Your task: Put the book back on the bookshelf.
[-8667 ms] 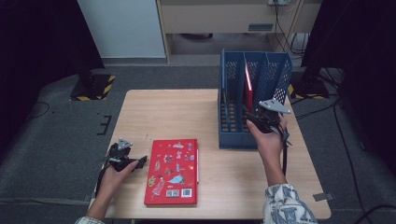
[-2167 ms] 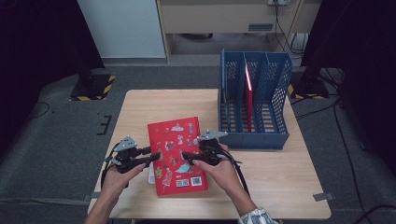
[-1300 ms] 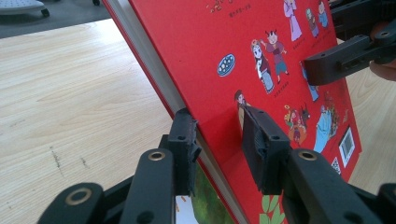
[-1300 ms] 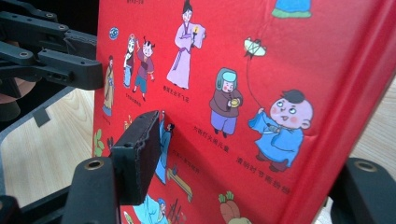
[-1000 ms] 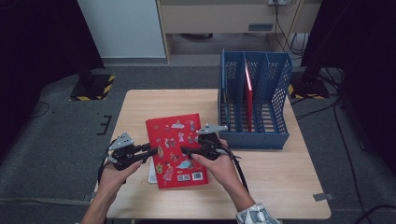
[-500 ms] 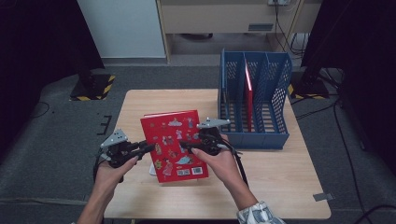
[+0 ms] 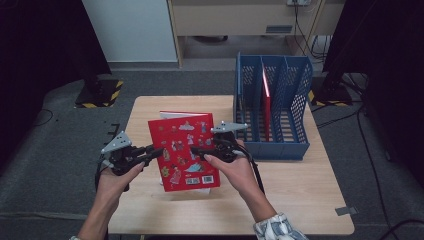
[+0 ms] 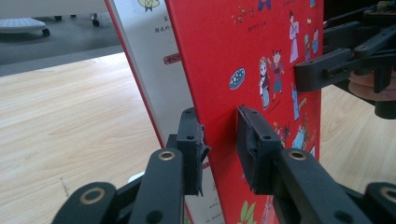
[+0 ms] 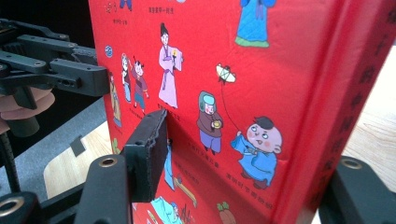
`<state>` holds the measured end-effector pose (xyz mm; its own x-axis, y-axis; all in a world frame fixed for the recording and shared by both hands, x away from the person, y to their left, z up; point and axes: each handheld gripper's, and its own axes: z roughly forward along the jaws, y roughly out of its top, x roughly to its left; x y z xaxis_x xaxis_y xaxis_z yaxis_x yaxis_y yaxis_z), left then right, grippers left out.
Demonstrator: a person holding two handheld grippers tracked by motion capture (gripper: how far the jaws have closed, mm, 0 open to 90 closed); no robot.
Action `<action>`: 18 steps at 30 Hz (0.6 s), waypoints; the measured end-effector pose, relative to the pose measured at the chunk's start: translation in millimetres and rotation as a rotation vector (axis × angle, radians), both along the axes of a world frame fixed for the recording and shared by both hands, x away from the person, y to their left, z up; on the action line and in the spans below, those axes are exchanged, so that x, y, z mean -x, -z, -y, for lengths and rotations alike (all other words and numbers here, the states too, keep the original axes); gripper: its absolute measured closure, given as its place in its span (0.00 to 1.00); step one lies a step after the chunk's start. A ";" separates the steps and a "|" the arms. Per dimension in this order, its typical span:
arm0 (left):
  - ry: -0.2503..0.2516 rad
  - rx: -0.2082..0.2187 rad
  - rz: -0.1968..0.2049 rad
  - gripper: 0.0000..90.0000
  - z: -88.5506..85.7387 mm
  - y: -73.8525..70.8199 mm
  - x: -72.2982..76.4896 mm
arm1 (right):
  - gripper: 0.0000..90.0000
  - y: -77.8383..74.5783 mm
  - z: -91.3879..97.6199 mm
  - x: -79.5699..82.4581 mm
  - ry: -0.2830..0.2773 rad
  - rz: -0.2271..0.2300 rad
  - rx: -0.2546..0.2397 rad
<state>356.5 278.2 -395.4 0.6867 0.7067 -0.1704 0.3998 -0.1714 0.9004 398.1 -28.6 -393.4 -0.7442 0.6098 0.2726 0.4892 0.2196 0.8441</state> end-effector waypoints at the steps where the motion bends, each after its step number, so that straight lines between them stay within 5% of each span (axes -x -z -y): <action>1: -0.001 -0.004 -0.001 0.78 -0.1 -0.1 -1.6 | 0.46 0.1 -0.5 -0.9 0.000 0.006 0.001; 8: -0.014 -0.040 0.013 0.76 -0.2 3.5 -20.2 | 0.46 6.5 -5.1 -11.9 0.017 0.044 0.003; 18: -0.056 -0.036 0.069 0.72 1.7 6.1 -41.9 | 0.47 14.2 -11.3 -24.2 0.050 0.145 0.022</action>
